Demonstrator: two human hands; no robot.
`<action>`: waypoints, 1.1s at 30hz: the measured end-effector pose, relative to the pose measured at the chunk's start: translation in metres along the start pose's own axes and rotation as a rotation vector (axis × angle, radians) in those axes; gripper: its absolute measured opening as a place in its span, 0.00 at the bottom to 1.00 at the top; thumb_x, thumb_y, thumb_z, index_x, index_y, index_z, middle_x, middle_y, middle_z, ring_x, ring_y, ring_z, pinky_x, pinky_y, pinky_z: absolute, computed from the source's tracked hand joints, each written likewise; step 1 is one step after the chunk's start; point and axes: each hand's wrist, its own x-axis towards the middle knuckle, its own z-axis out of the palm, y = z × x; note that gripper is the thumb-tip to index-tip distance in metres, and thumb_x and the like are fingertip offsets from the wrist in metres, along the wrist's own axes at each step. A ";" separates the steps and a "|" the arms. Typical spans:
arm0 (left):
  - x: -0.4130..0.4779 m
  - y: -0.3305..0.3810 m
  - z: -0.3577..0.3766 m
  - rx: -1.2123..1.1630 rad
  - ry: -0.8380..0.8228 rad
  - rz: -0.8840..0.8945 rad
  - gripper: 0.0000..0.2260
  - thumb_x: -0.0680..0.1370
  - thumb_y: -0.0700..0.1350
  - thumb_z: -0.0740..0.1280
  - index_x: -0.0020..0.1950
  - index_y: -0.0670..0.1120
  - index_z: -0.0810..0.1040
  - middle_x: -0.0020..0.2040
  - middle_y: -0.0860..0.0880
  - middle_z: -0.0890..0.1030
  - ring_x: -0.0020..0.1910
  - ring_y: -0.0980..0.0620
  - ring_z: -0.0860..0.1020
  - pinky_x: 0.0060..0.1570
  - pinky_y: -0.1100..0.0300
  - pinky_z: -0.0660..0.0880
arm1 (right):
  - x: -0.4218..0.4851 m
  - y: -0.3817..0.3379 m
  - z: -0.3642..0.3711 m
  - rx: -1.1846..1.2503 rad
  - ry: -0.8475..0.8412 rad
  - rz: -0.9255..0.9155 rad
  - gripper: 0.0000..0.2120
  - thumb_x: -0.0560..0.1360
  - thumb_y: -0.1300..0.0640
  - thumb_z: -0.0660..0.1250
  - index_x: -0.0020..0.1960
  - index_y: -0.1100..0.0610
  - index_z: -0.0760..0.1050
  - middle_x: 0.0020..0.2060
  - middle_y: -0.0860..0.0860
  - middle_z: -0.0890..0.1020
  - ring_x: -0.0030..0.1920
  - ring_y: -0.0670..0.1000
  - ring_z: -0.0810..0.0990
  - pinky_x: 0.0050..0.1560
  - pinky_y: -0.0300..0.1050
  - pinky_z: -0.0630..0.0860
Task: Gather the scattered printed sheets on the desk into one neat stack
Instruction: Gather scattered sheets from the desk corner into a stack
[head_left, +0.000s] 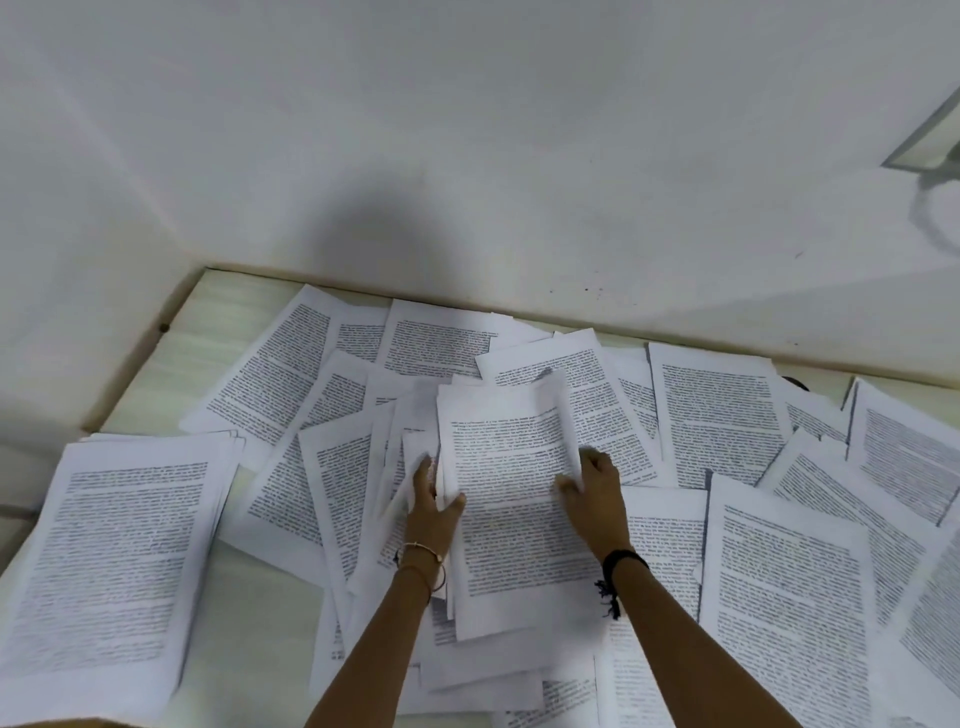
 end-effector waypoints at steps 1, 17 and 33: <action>0.002 0.001 0.003 0.013 0.023 -0.033 0.30 0.73 0.32 0.66 0.72 0.43 0.59 0.71 0.44 0.67 0.68 0.44 0.68 0.69 0.51 0.66 | 0.006 -0.002 -0.002 -0.021 -0.016 -0.006 0.16 0.75 0.60 0.66 0.61 0.63 0.71 0.61 0.55 0.70 0.60 0.61 0.72 0.51 0.47 0.74; 0.022 -0.014 -0.056 0.192 0.158 -0.204 0.17 0.76 0.38 0.64 0.64 0.37 0.72 0.63 0.39 0.75 0.62 0.39 0.73 0.63 0.53 0.68 | 0.057 0.001 -0.020 -0.302 0.087 0.207 0.32 0.71 0.45 0.69 0.68 0.62 0.65 0.64 0.62 0.68 0.65 0.63 0.66 0.58 0.58 0.70; 0.015 -0.005 -0.049 0.221 0.285 -0.132 0.21 0.75 0.40 0.66 0.66 0.38 0.70 0.62 0.36 0.71 0.62 0.38 0.71 0.63 0.48 0.69 | -0.037 -0.054 0.033 0.050 -0.272 -0.021 0.18 0.83 0.54 0.51 0.70 0.60 0.62 0.38 0.56 0.78 0.36 0.52 0.77 0.32 0.39 0.67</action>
